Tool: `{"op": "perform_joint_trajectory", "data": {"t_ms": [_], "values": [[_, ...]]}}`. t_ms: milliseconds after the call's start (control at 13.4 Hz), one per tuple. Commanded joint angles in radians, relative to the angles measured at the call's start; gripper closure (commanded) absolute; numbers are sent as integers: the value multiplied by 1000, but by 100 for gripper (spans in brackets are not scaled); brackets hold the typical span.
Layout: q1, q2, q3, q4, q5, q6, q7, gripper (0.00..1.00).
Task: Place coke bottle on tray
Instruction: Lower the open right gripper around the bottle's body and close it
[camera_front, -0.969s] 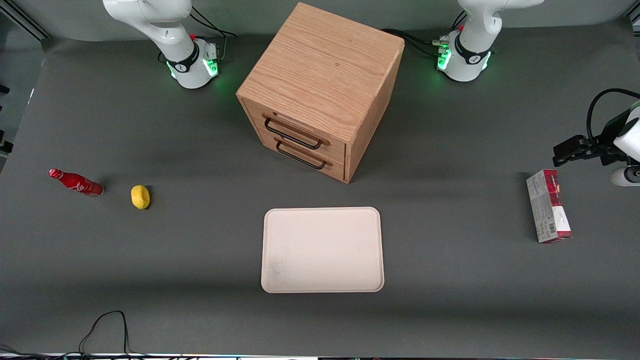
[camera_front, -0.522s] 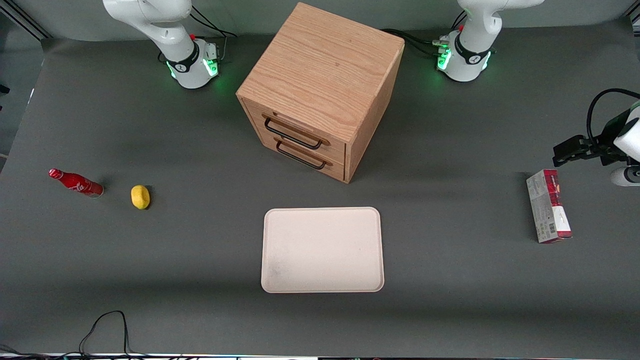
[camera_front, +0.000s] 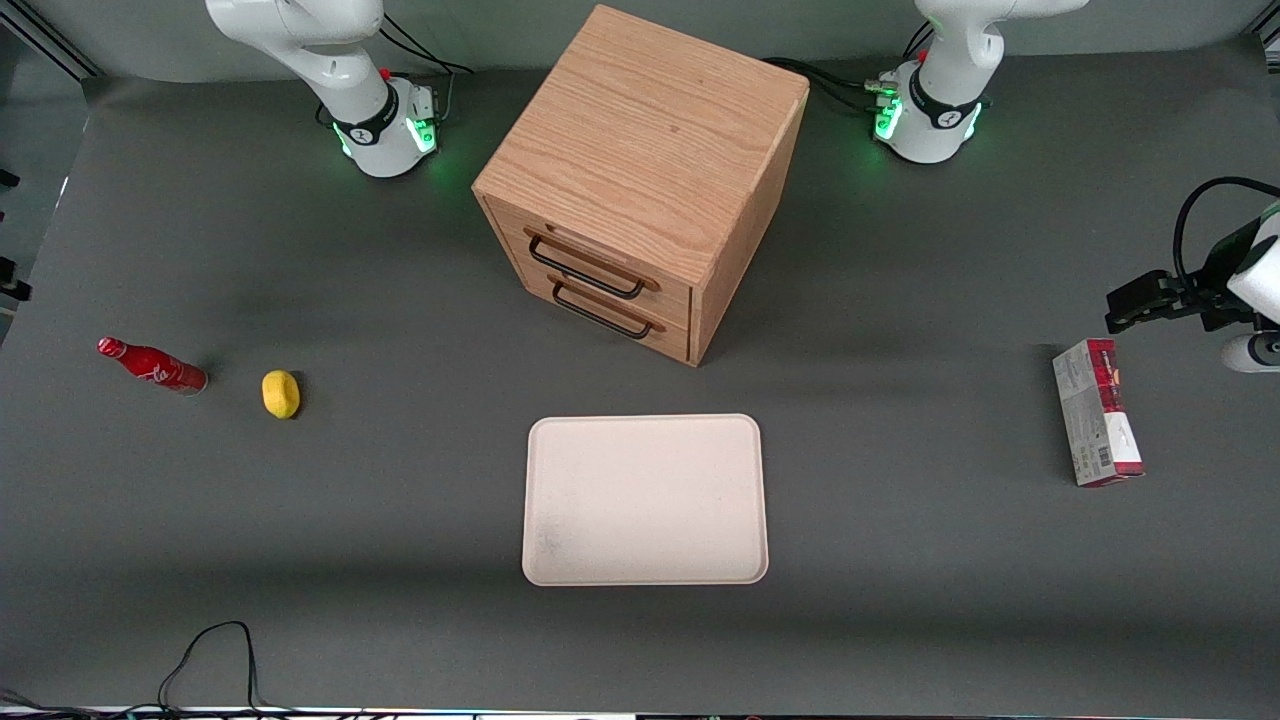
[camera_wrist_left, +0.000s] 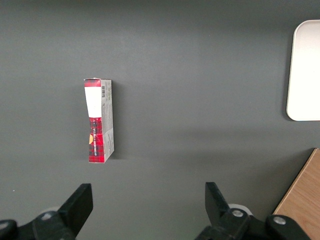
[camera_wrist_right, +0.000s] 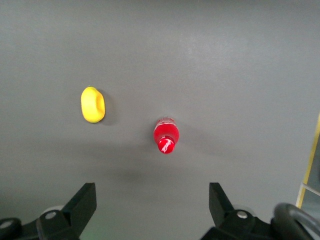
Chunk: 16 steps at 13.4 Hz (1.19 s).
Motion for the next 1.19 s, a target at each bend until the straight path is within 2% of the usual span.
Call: {"op": "perform_joint_trajectory", "data": {"t_ms": [0,298,447,1118], "values": [[11,-13,-11,-134,59,129,-61,0],[9,124,-18,-153,142,263,-137,0],[8,182,-23,-154,216,300,-193,0],[-3,202,-48,-202,218,355,-222,0]]}}
